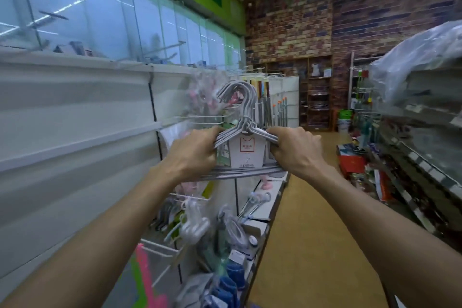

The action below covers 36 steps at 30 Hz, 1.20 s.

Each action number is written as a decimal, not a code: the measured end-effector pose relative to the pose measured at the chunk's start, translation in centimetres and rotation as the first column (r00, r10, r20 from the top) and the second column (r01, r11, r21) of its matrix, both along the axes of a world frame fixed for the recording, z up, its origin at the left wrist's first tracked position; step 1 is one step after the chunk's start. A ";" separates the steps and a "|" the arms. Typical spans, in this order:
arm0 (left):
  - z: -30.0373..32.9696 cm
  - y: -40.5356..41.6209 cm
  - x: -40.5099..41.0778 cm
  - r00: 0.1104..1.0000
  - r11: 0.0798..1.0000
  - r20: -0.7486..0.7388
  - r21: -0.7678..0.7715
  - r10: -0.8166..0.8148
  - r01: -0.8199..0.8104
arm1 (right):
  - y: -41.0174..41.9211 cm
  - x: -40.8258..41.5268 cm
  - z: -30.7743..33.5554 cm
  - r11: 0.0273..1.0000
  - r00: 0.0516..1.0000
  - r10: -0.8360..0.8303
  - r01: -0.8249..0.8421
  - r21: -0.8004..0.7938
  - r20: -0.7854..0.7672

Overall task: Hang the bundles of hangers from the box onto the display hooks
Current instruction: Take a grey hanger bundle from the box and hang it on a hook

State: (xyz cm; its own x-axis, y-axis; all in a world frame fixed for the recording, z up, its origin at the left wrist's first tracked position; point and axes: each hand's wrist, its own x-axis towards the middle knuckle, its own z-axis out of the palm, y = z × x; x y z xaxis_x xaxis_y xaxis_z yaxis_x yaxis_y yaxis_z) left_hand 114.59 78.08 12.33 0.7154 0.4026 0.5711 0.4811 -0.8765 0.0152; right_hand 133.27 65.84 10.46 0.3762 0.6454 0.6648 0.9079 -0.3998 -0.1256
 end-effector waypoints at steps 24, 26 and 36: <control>5.8 -9.5 -23.7 0.805 0.804 0.036 0.045 0.592 -0.593 | 3.5 -20.5 5.2 0.814 0.821 0.565 -0.571 0.106 0.084; 5.9 -10.3 -25.5 0.780 0.779 0.044 0.038 0.624 -0.626 | 3.7 -22.3 5.4 0.784 0.791 0.607 -0.611 0.110 0.073; 6.2 -15.9 -35.2 0.589 0.585 0.042 0.076 0.807 -0.807 | 4.0 -33.0 5.9 0.606 0.613 0.788 -0.788 0.106 0.052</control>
